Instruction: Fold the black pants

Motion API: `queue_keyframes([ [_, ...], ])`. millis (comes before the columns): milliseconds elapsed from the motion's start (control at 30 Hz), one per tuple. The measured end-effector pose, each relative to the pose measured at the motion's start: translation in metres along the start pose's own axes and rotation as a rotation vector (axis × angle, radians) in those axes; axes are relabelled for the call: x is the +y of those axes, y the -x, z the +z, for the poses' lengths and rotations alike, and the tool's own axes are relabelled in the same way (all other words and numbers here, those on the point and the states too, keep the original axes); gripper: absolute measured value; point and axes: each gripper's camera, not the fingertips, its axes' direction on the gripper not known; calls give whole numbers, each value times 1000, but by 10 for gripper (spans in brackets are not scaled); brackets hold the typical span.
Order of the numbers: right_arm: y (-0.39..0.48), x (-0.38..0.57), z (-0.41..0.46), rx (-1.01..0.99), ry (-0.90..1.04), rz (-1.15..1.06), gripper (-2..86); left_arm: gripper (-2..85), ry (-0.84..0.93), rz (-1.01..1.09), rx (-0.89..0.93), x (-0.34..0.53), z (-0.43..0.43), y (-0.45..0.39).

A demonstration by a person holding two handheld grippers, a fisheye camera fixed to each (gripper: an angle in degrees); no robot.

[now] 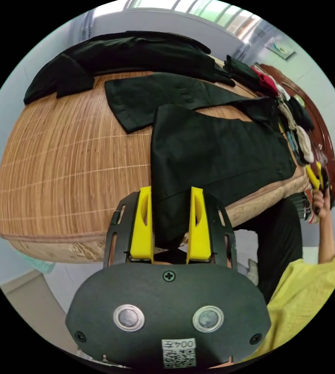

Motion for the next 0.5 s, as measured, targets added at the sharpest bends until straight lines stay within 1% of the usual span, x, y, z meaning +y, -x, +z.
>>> queue_keyframes([
  [100,-3,-44,35,74,102,-19,93,128,15,67,-41,-5,4,-4],
  [233,2,-79,76,144,212,-44,82,126,33,61,-66,-10,6,-5],
  [400,7,-78,92,147,225,17,77,126,67,57,-99,-17,9,-10],
  [500,14,-79,101,194,242,-16,77,124,78,56,-102,-21,10,-7],
])
